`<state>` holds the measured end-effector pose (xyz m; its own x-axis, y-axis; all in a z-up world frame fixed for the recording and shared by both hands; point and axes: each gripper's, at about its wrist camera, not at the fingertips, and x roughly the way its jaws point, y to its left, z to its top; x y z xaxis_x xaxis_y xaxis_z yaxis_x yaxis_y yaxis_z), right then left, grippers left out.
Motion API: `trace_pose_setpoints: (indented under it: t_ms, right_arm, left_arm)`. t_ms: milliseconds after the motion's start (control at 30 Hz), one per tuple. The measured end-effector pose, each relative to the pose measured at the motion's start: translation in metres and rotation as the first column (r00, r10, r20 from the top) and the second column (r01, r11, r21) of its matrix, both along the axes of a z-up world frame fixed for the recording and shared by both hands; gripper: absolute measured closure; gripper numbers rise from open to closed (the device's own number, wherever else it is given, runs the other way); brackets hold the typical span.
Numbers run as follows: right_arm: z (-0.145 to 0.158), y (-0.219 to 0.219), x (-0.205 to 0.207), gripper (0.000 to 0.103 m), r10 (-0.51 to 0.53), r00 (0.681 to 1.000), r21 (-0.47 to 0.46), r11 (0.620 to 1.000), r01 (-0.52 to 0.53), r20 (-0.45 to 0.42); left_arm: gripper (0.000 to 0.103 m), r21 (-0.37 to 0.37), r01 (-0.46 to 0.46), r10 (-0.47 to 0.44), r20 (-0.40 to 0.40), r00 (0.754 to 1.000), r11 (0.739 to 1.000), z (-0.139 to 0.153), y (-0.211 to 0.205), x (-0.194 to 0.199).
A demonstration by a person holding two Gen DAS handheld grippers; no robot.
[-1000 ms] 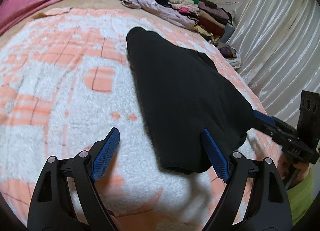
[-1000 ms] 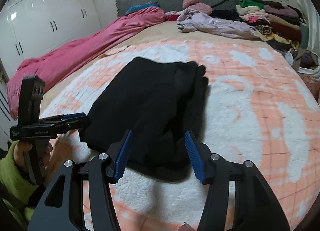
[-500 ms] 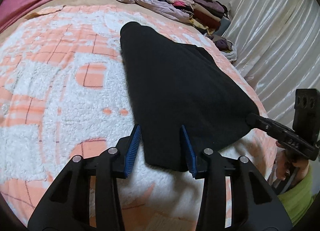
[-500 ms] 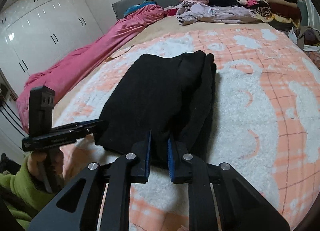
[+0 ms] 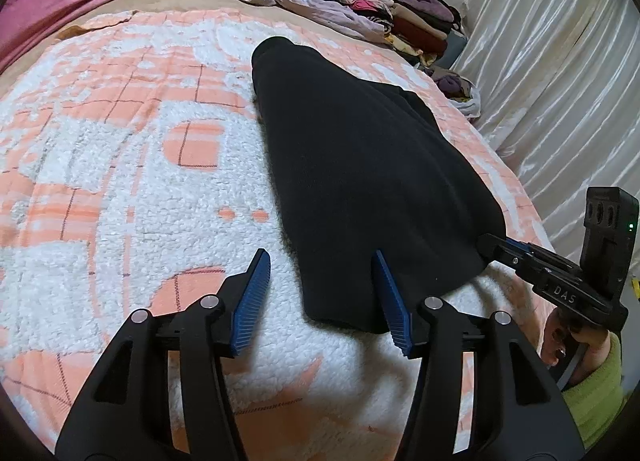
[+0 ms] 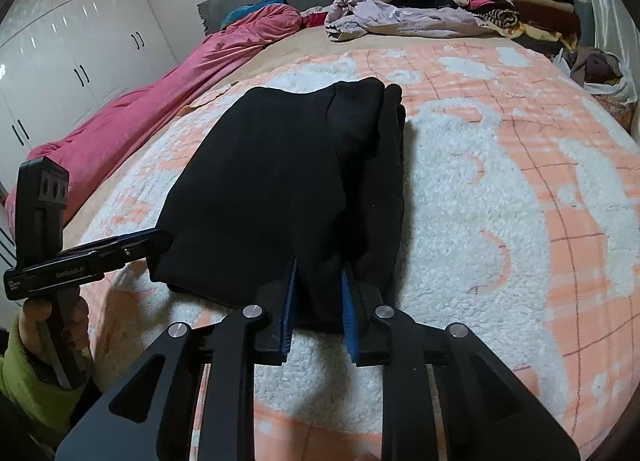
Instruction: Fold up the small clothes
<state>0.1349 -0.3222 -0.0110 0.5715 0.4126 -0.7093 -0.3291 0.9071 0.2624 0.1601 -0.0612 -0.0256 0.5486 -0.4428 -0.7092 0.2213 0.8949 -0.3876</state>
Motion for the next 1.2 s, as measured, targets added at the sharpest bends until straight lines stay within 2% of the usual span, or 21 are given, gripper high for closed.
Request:
trace_pose_setpoints:
  t_ms: [333,433,533,633,700,767,967,1133,1200]
  right_arm:
    - [0.005,0.002,-0.005,0.076,-0.020,0.999,-0.038,0.999,0.021,0.025]
    - [0.006,0.001,-0.006,0.068,-0.023,0.999,-0.040,0.999,0.024,0.027]
    - [0.006,0.000,-0.006,0.065,-0.028,0.999,-0.040,0.999,0.029,0.028]
    - [0.007,-0.001,-0.007,0.059,-0.032,0.999,-0.036,0.999,0.033,0.028]
    - [0.010,-0.003,-0.008,0.049,-0.042,0.999,-0.036,0.998,0.043,0.034]
    - [0.013,-0.008,-0.008,0.049,-0.052,0.998,-0.025,0.998,0.053,0.043]
    - [0.022,-0.015,-0.003,0.039,-0.068,0.996,-0.005,0.998,0.068,0.062]
    - [0.036,-0.016,0.007,0.026,-0.070,0.993,0.029,0.997,0.067,0.091]
    - [0.042,-0.015,0.018,0.017,-0.055,0.994,0.055,0.997,0.050,0.093]
  left_arm:
    - [0.056,0.012,-0.020,0.020,0.012,1.000,1.000,0.006,0.004,-0.005]
    - [0.056,0.016,-0.024,0.024,0.015,1.000,1.000,0.007,0.004,-0.006]
    - [0.056,0.019,-0.028,0.028,0.017,0.999,0.999,0.008,0.004,-0.007]
    - [0.056,0.021,-0.032,0.032,0.019,0.999,0.999,0.009,0.005,-0.009]
    - [0.055,0.021,-0.036,0.036,0.021,0.999,0.999,0.011,0.006,-0.009]
    - [0.054,0.021,-0.041,0.041,0.022,0.999,0.999,0.011,0.006,-0.009]
    - [0.048,0.023,-0.053,0.053,0.027,0.998,0.998,0.015,0.007,-0.007]
    - [0.043,0.023,-0.070,0.069,0.026,0.997,0.997,0.019,0.008,0.002]
    - [0.041,0.020,-0.073,0.073,0.030,0.997,0.997,0.023,0.007,0.008]
